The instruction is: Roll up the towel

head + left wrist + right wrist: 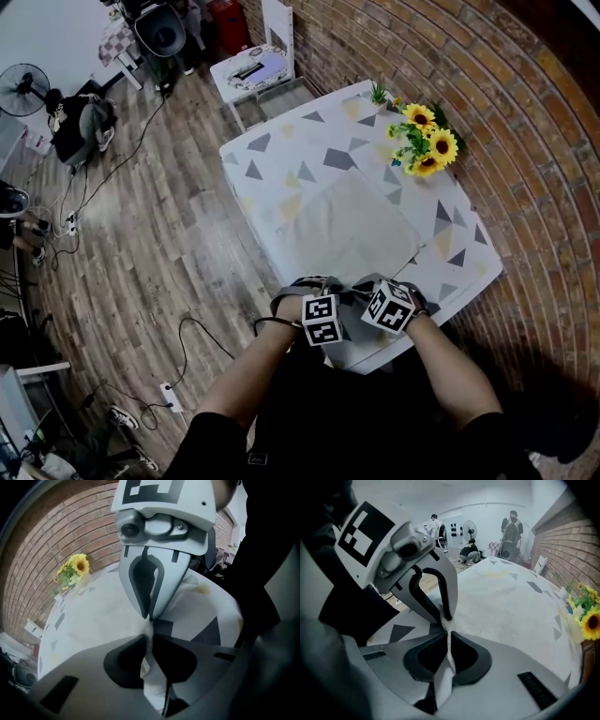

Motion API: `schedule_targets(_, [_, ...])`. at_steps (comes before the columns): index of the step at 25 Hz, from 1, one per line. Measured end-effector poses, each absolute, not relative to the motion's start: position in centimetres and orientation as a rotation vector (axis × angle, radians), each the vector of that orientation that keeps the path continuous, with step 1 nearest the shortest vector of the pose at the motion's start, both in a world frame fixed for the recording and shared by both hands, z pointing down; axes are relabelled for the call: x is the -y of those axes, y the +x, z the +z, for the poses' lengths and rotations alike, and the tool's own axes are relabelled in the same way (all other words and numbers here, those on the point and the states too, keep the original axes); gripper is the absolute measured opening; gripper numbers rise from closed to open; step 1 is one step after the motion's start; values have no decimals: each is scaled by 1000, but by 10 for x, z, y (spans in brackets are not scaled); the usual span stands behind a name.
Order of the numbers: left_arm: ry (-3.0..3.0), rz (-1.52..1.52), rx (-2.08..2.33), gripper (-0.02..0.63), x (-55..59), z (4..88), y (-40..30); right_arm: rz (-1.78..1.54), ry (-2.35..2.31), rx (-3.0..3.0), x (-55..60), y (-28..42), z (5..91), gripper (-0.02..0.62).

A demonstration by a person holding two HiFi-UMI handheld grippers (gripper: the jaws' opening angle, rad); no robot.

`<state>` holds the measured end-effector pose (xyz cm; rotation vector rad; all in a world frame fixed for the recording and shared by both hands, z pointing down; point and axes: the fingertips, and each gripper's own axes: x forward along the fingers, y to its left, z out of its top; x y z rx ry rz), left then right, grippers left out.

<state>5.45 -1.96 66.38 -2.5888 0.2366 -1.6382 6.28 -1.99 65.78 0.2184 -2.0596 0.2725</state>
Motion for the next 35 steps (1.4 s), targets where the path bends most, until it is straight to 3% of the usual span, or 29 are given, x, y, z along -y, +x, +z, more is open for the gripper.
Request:
schedule_targets(6, [-2869, -1656, -38, 41, -9, 654, 63, 369, 91, 2049, -5, 73, 646, 37])
schedule_targets(11, [-2871, -1665, -171, 46, 5, 655, 60, 290, 177, 2029, 13, 76, 650, 51])
schedule_targets(14, [-2757, -1656, -266, 143, 20, 653, 55, 265, 204, 2013, 24, 74, 655, 52])
schedule_targets(17, [-2662, -1615, -308, 173, 30, 646, 55, 240, 221, 2000, 33, 73, 657, 54])
schedule_targets(23, [-2561, -1572, -232, 170, 19, 642, 67, 204, 277, 1992, 50, 74, 658, 54])
schedule_targets(27, [-2589, -1619, -283, 109, 25, 656, 62, 163, 347, 2030, 59, 77, 644, 74])
schedule_targets(30, [-2659, -1625, -319, 104, 31, 656, 60, 147, 314, 2078, 49, 76, 633, 77])
schedule_targets(35, [-2703, -1636, -399, 104, 45, 657, 55, 110, 280, 1998, 38, 82, 658, 150])
